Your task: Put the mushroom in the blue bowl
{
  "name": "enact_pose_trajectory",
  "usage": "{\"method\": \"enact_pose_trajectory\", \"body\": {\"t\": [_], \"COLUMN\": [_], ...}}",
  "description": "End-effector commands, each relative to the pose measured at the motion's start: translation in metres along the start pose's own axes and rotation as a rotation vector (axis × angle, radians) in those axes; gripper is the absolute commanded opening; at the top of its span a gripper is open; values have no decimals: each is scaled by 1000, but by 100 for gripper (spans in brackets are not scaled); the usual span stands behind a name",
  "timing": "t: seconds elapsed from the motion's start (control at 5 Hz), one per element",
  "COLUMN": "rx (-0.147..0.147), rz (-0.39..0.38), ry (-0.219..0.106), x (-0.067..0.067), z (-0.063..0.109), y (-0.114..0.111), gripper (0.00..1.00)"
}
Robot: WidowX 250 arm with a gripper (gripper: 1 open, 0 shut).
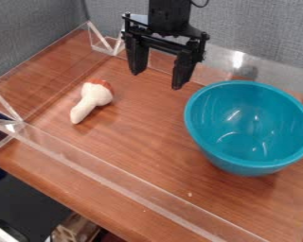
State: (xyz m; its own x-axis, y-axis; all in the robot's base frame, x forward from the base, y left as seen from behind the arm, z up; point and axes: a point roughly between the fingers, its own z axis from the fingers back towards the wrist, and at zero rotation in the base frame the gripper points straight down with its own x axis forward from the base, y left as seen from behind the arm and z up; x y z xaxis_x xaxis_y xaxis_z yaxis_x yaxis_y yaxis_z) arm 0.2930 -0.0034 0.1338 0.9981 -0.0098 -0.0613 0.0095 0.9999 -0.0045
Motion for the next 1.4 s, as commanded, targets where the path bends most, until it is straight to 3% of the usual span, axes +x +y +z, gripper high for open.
{"method": "enact_pose_trajectory", "body": {"t": [0.0,0.2,0.6,0.8,1.2], "rx": [-1,-1,12,12,26], "rz": [0,18,64,24,-29], "ry": [14,19,-3,-18,-20], "x": [0,-1,-15,-17,-2], "z": [-6,-14,-29,-38,-58], "y": [2,21,87,106,126], "gripper": [100,100,100,100,100]}}
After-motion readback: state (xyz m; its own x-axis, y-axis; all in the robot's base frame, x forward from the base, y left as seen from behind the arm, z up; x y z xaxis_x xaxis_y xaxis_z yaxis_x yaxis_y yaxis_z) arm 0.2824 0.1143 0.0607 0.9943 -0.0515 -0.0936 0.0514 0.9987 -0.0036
